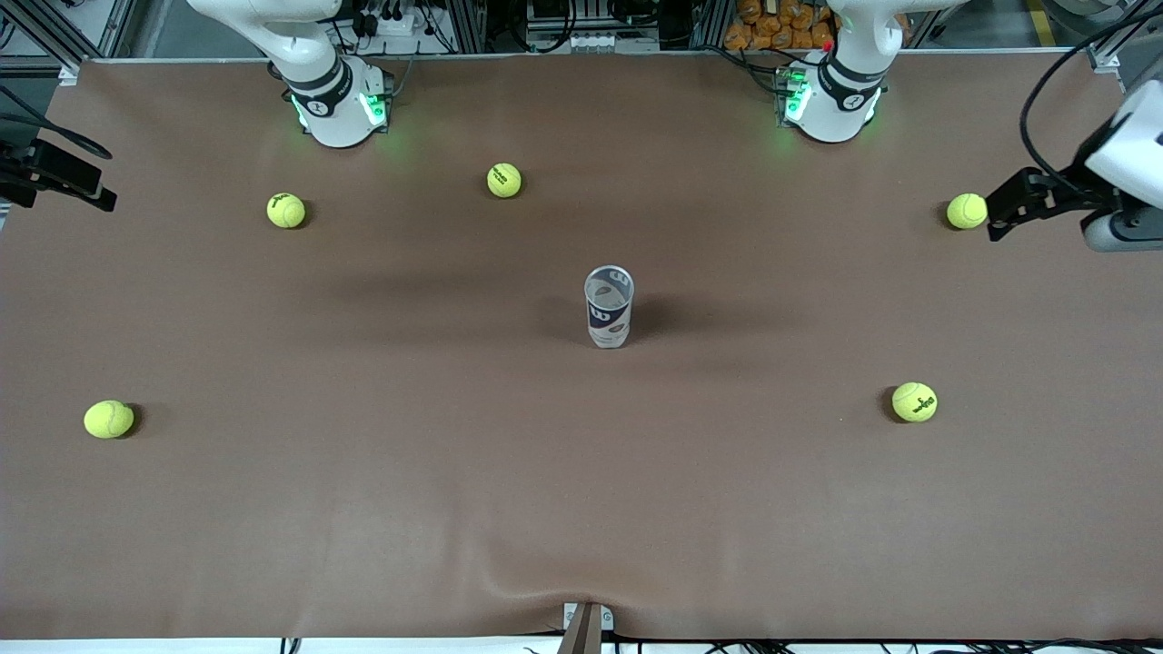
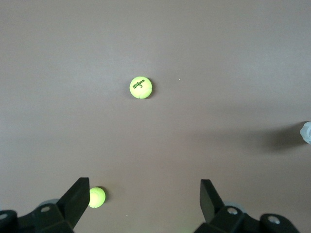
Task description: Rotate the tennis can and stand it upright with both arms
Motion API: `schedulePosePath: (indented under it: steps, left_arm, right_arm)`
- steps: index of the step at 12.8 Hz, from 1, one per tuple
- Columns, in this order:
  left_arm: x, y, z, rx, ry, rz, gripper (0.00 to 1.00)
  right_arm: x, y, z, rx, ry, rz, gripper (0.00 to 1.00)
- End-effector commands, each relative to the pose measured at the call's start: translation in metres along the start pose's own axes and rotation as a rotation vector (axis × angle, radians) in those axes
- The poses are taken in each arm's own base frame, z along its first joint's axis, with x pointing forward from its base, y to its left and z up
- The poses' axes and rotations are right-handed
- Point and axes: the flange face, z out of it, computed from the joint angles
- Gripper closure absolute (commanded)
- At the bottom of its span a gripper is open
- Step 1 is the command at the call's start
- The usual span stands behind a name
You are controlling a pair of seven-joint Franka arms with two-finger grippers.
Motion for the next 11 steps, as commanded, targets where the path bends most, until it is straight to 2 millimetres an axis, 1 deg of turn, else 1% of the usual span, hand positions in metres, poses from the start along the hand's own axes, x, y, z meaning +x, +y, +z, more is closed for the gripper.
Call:
schedulePosePath:
  steps: [1, 2, 3, 5, 6, 8, 9, 11]
  left_arm:
    - [-0.005, -0.003, 0.010, -0.018, -0.017, 0.016, 0.00]
    - [-0.011, -0.007, 0.009, -0.023, -0.005, 0.006, 0.00]
    - [-0.017, -0.006, 0.012, -0.031, -0.008, 0.007, 0.00]
    - [-0.038, -0.006, 0.011, -0.026, -0.002, 0.004, 0.00]
    - [-0.047, -0.013, 0.009, -0.028, 0.008, -0.009, 0.00]
    - [-0.047, -0.018, 0.006, -0.030, 0.012, 0.000, 0.00]
    - [-0.045, -0.018, -0.001, -0.033, 0.025, -0.005, 0.00]
    - [-0.047, -0.018, -0.004, -0.026, 0.016, -0.003, 0.00]
  right_arm:
    - [-0.004, 0.003, -0.006, -0.008, 0.004, 0.010, 0.00]
    - [-0.003, 0.003, -0.006, -0.008, 0.003, 0.010, 0.00]
    - [-0.004, 0.003, -0.006, -0.008, 0.004, 0.010, 0.00]
    - [-0.004, 0.004, -0.006, -0.009, 0.004, 0.011, 0.00]
    - [-0.004, 0.004, -0.006, -0.009, 0.004, 0.012, 0.00]
    - [-0.004, 0.005, -0.006, -0.011, 0.004, 0.013, 0.00]
    - [-0.004, 0.005, -0.006, -0.010, 0.005, 0.014, 0.00]
    - [-0.004, 0.004, -0.006, -0.009, 0.004, 0.012, 0.00]
